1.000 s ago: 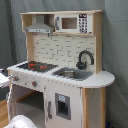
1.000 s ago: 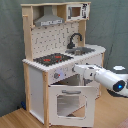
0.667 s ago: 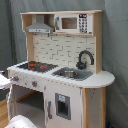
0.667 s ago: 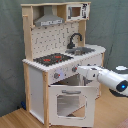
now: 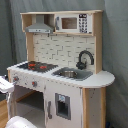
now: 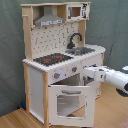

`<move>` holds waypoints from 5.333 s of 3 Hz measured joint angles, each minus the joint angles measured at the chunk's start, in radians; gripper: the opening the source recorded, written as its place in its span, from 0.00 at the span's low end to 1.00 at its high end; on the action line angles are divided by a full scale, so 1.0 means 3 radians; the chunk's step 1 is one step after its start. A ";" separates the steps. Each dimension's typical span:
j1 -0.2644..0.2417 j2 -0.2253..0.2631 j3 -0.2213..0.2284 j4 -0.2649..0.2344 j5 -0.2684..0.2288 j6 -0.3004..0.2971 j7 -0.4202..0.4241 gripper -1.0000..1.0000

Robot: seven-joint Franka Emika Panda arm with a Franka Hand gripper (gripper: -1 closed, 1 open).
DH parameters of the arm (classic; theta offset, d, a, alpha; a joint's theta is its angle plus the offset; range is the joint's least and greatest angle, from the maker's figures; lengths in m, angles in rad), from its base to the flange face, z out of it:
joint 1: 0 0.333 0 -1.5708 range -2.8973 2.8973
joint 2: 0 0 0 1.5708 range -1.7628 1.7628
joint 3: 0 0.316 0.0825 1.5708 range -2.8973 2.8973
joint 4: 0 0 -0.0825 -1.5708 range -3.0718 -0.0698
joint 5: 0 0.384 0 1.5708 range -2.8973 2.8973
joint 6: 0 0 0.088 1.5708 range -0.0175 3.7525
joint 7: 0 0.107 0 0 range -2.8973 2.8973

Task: Play with the kitchen

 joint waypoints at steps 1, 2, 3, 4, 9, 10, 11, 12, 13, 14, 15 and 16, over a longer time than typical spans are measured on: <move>0.0208 0.0002 0.0000 -0.0271 0.0000 0.0010 -0.0081 1.00; 0.0404 0.0004 0.0000 -0.0568 0.0000 0.0011 -0.0146 1.00; 0.0437 0.0035 -0.0003 -0.0823 0.0000 -0.0028 -0.0357 1.00; 0.0167 0.0040 -0.0010 -0.0847 0.0000 0.0057 -0.0562 1.00; -0.0815 0.0074 0.0261 -0.0382 0.0024 0.1221 -0.0360 1.00; -0.1078 0.0129 0.0301 -0.0346 0.0044 0.1344 -0.0204 1.00; -0.1339 0.0129 0.0302 -0.0225 0.0044 0.1532 -0.0204 1.00; -0.1560 0.0128 0.0377 -0.0088 0.0044 0.1727 -0.0210 1.00; -0.1769 0.0128 0.0458 0.0072 0.0042 0.1912 -0.0246 1.00; -0.1809 0.0128 0.0459 0.0081 0.0042 0.1990 -0.0246 1.00; -0.1812 0.0128 0.0459 0.0081 0.0042 0.1991 -0.0246 0.00; -0.1844 0.0129 0.0460 0.0118 0.0048 0.2000 0.0068 0.00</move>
